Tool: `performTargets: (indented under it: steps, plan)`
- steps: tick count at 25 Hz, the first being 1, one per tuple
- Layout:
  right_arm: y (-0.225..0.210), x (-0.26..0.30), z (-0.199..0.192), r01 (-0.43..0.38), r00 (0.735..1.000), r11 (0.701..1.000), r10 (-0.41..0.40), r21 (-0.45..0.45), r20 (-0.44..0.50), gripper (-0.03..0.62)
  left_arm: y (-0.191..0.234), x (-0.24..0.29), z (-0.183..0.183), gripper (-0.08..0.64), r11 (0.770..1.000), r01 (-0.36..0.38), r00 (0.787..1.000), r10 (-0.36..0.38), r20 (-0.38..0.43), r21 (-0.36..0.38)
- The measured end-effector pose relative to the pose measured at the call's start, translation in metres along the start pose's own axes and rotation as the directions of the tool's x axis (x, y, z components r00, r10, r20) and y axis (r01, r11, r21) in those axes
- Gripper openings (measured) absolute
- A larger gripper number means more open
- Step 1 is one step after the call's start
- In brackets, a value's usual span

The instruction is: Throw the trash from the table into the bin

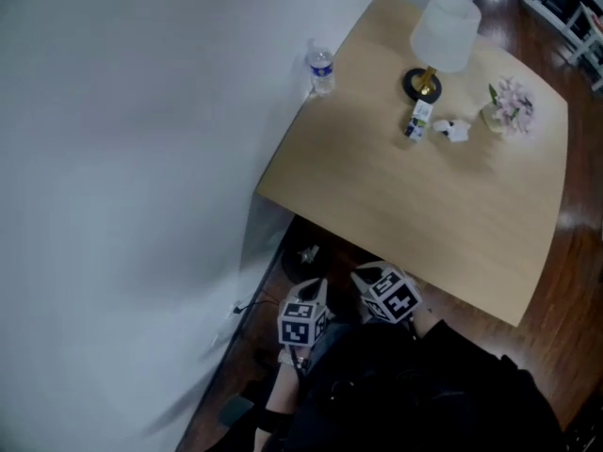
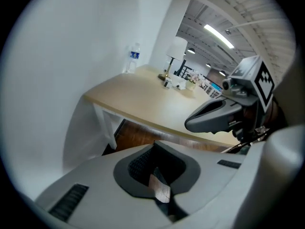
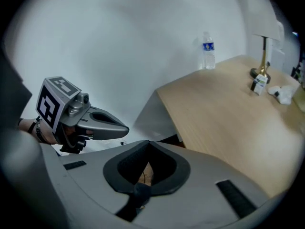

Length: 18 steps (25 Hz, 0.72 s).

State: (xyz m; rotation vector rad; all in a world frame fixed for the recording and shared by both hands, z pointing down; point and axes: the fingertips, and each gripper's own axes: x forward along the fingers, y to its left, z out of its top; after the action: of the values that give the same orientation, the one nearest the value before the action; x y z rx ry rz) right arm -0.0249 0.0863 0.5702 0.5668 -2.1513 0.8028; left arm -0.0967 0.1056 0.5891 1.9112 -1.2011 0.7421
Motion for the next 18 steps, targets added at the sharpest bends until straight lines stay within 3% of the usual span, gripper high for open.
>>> performTargets:
  steps: [5, 11, 18]
  plan:
    - [-0.041, -0.025, 0.014, 0.054, 0.994, 0.994, -0.062, 0.096, 0.084, 0.008, -0.026, 0.010, 0.045, 0.000, 0.996, 0.040, 0.999, -0.039, -0.014, 0.083]
    - [-0.088, -0.048, 0.016, 0.093, 0.979, 0.974, -0.127, 0.208, 0.158, 0.008, -0.052, 0.036, 0.098, 0.000, 0.973, 0.076, 0.997, -0.070, -0.033, 0.219]
    - [-0.144, -0.072, 0.019, 0.130, 0.955, 0.929, -0.212, 0.346, 0.208, 0.008, -0.082, 0.085, 0.171, 0.000, 0.925, 0.138, 0.989, -0.113, -0.090, 0.355]
